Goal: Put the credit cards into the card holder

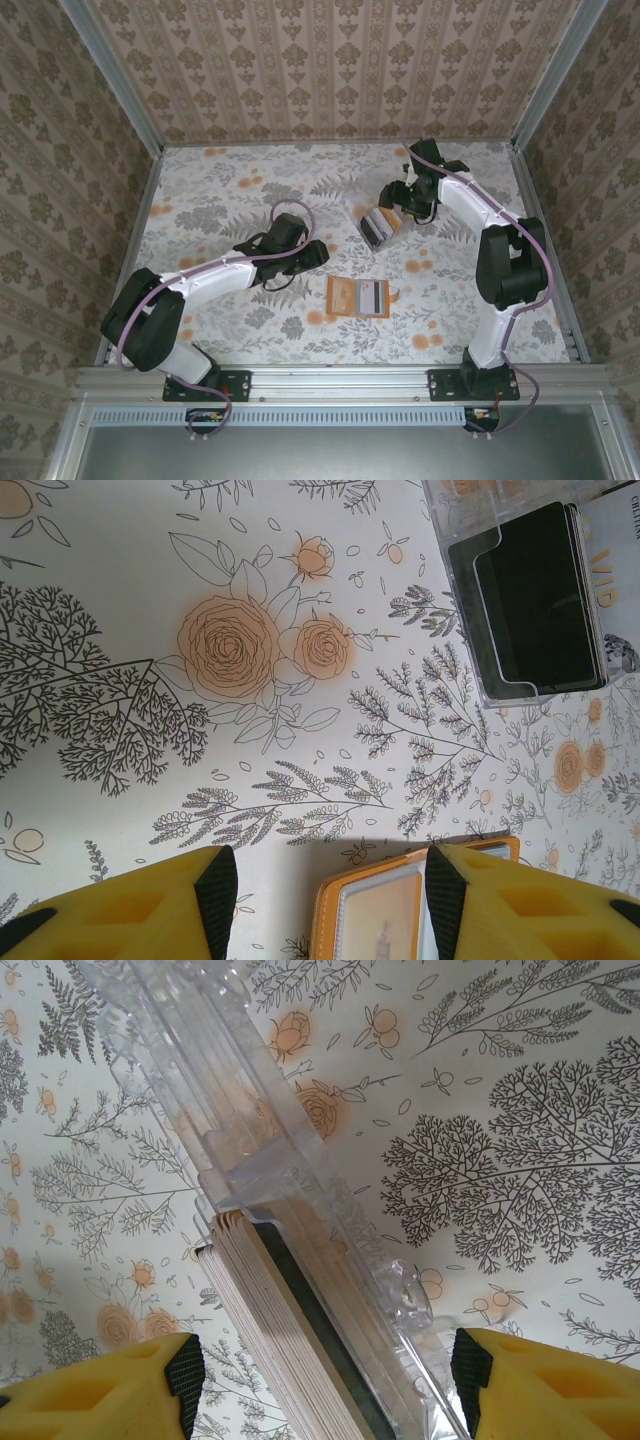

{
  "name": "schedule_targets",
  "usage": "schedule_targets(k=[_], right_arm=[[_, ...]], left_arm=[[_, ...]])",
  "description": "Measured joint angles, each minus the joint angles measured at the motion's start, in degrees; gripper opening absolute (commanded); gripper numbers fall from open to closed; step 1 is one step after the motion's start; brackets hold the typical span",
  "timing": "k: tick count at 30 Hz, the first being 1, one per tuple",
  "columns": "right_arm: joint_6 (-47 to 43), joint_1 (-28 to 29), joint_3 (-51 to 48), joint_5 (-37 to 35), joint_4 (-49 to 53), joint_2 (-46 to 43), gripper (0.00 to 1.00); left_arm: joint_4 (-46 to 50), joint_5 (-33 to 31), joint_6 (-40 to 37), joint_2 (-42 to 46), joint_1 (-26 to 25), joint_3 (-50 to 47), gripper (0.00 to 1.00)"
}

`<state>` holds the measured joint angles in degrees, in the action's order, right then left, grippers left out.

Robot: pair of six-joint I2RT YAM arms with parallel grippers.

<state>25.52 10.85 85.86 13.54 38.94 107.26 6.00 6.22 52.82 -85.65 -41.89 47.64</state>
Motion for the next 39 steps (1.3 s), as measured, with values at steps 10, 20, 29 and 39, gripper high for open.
schedule_targets(k=[10,20,29,39], right_arm=[[0.02,0.0,-0.11,1.01,0.04,-0.09,0.68],[1.31,0.46,-1.97,5.22,-0.57,-0.81,0.66],[-1.68,7.69,1.88,-9.64,4.61,-4.39,0.6],[-4.79,23.19,8.07,-24.7,8.07,0.72,0.46]], left_arm=[[0.0,0.02,0.0,0.0,0.0,0.0,0.55],[0.0,0.02,0.0,0.0,0.0,0.0,0.55],[0.2,-0.74,-0.17,2.51,0.59,-0.81,0.55],[1.36,-2.86,-0.15,7.41,4.2,-5.29,0.56]])
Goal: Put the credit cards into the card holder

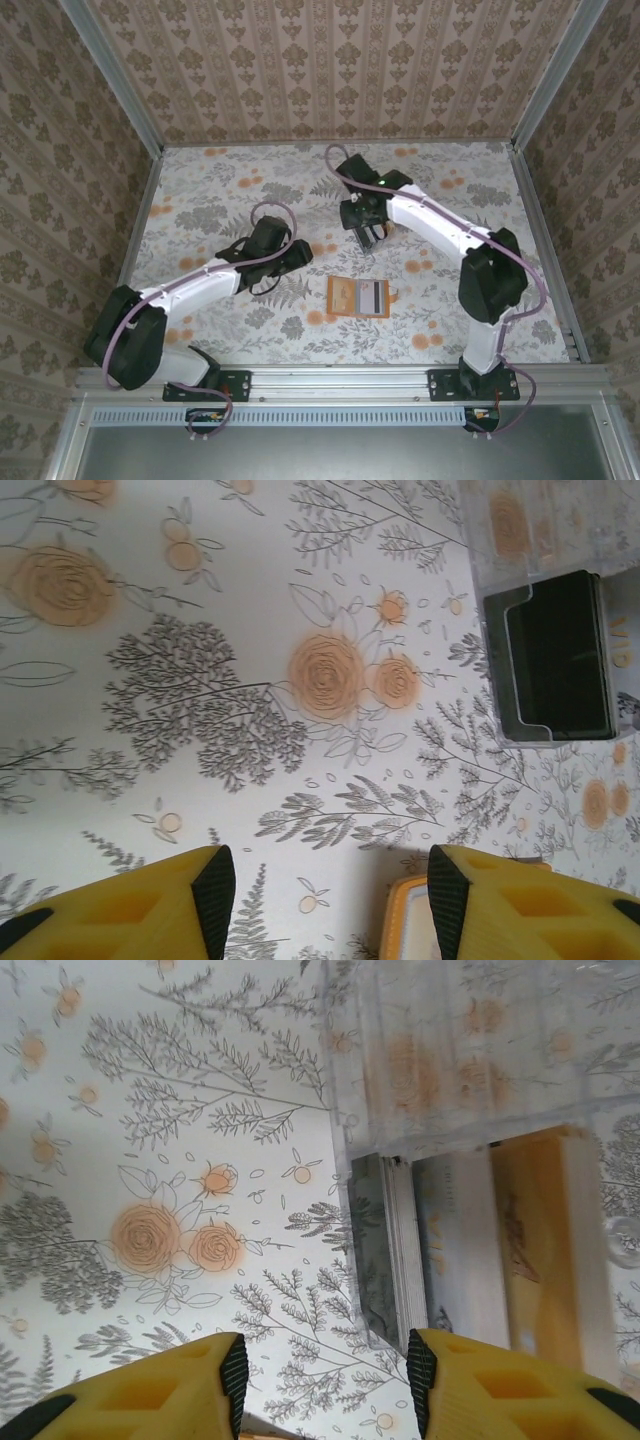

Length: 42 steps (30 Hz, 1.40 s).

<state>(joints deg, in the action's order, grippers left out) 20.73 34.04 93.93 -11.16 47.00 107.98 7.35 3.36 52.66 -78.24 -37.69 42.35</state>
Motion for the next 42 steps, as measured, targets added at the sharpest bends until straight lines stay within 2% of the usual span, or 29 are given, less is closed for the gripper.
schedule_targets(k=[8,16,23,42], right_arm=[[-0.57,4.13,5.42,-11.93,5.14,11.32,0.43],[-1.11,5.35,6.93,-18.95,7.23,13.18,0.43],[-1.31,5.35,8.09,-21.64,7.48,14.62,0.41],[-1.53,5.33,9.42,-26.71,7.45,19.43,0.42]], left_arm=[[0.04,-0.2,0.0,1.4,0.68,-1.55,0.56],[-0.02,-0.2,0.02,1.49,0.68,-2.23,0.56],[-0.04,-0.2,0.04,1.49,0.72,-2.75,0.57],[-0.04,-0.17,0.07,1.49,1.05,-3.34,0.56]])
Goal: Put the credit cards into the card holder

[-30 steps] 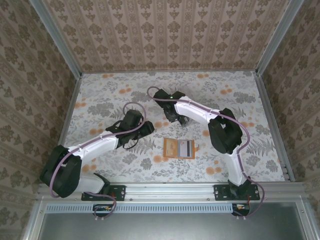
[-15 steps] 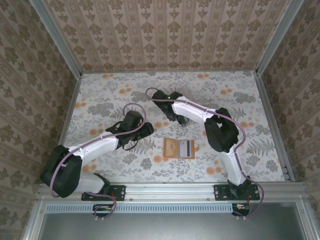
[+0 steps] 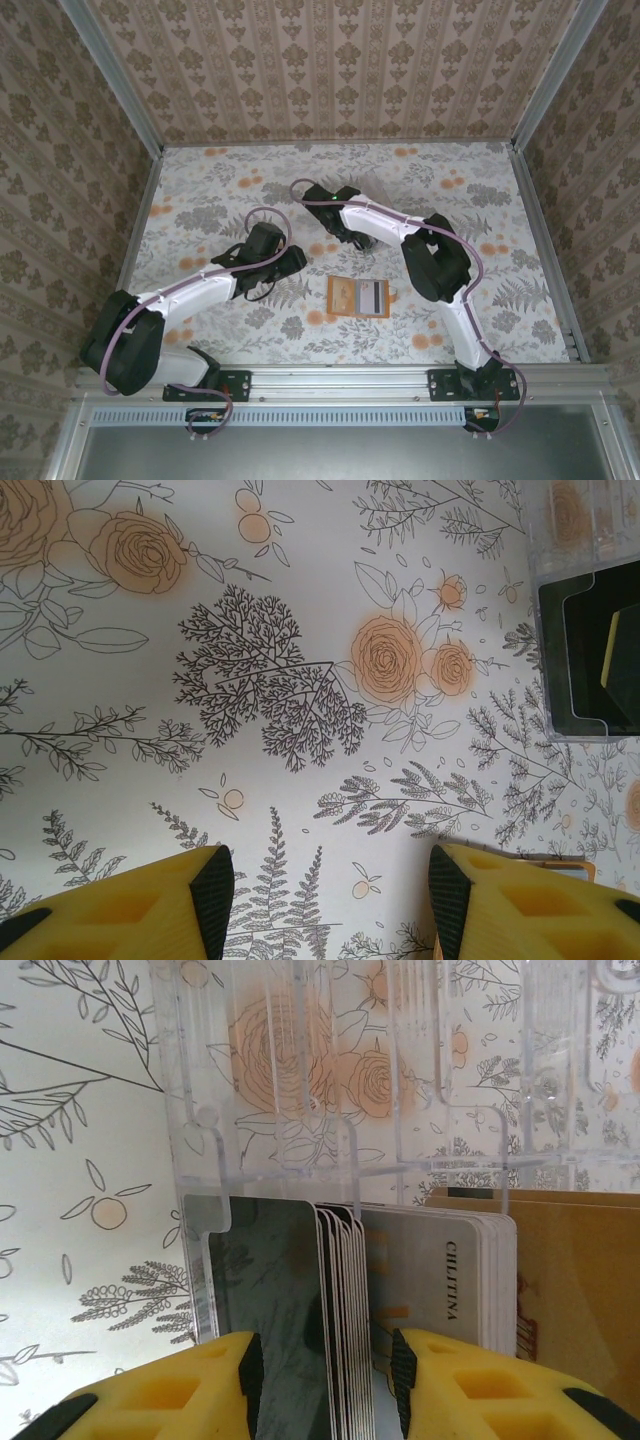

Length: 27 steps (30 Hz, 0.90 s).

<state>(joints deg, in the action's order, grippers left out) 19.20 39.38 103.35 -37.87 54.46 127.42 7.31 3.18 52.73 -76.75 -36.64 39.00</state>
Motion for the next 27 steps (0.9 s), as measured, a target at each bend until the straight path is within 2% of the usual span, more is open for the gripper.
schedule_targets(k=[19,27], right_arm=[[-0.48,0.17,-1.29,-4.48,-0.81,1.14,0.33],[-1.29,0.17,-2.71,-6.19,-1.97,0.59,0.35]], left_arm=[[0.0,0.0,0.13,0.0,0.0,0.0,0.56],[0.0,0.04,0.13,0.0,0.0,-0.02,0.56]])
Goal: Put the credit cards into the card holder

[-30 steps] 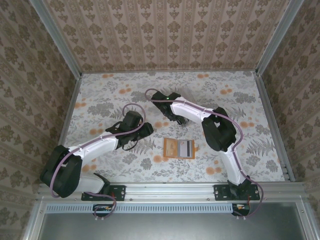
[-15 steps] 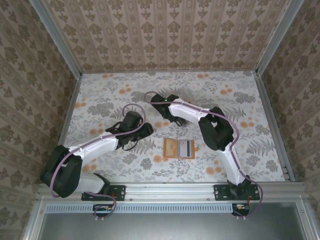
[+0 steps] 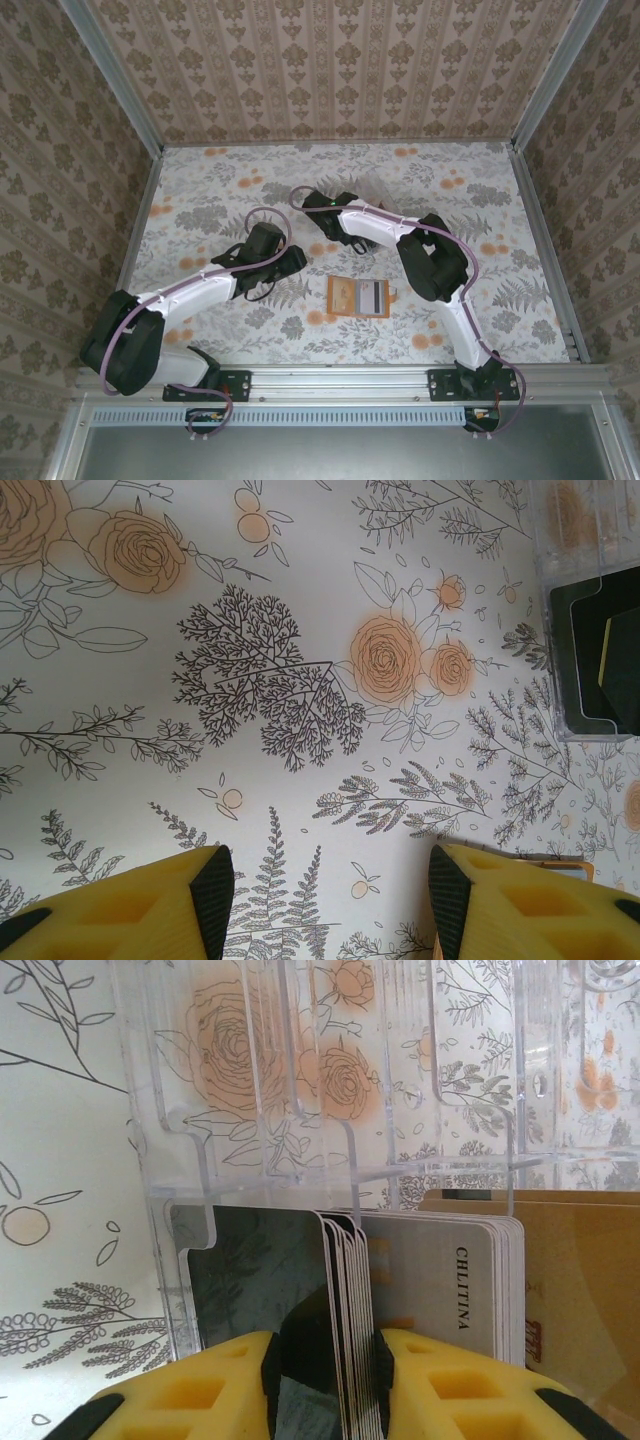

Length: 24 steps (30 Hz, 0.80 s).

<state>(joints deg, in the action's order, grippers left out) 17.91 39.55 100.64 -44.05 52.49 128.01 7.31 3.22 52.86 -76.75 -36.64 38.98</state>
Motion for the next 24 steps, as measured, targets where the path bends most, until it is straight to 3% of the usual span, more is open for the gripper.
schedule_targets(k=[24], right_arm=[[-1.44,0.02,-1.53,-2.75,-1.27,-1.09,0.35]], left_arm=[[-0.42,1.03,0.02,-0.44,0.0,0.02,0.57]])
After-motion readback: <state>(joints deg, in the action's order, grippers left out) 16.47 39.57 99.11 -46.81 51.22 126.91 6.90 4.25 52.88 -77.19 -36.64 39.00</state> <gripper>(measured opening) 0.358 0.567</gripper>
